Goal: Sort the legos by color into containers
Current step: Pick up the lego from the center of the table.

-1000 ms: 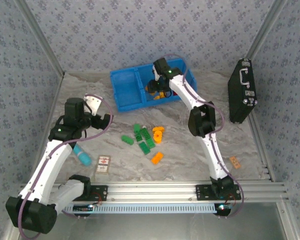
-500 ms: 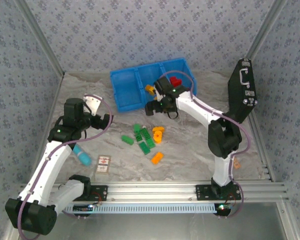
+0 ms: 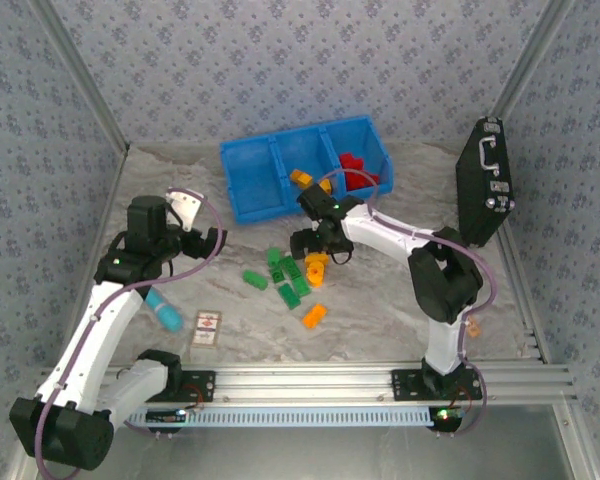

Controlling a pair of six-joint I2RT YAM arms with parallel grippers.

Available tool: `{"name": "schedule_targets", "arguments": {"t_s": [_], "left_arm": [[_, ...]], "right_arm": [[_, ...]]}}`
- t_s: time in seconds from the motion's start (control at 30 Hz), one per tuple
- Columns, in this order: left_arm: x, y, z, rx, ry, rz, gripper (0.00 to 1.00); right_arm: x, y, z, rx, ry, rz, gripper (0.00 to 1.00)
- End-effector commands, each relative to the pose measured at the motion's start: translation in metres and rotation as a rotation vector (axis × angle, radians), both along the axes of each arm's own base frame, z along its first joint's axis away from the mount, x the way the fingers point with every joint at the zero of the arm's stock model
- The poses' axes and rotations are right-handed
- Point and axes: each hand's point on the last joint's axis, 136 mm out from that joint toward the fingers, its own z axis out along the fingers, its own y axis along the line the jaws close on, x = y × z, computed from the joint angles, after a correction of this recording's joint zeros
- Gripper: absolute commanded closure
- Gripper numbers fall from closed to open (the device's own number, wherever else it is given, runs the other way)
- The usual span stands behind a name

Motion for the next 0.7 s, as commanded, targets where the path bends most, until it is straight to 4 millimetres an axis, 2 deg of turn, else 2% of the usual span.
{"name": "schedule_targets", "arguments": {"t_s": [0.0,0.2,0.4,0.57,0.67], "left_arm": [[-0.001,-0.001,0.023,-0.031,-0.050,-0.002,0.00],[-0.002,0.000,0.024,-0.031,-0.055,-0.002,0.00],[-0.002,0.001,0.025,-0.027,-0.060,0.003,0.00],[-0.002,0.000,0.024,-0.027,-0.058,0.001,0.00],[-0.002,0.001,0.024,-0.025,-0.057,0.004,0.00]], "right_arm": [[-0.001,-0.001,-0.018,-0.042,0.011,-0.028,0.00],[0.002,0.000,-0.034,-0.060,0.013,-0.033,0.00],[0.002,-0.003,-0.047,-0.094,0.029,-0.042,0.07],[0.001,-0.007,-0.054,-0.114,0.045,-0.035,0.18],[0.000,-0.008,-0.058,-0.120,0.052,-0.027,0.29]]}}
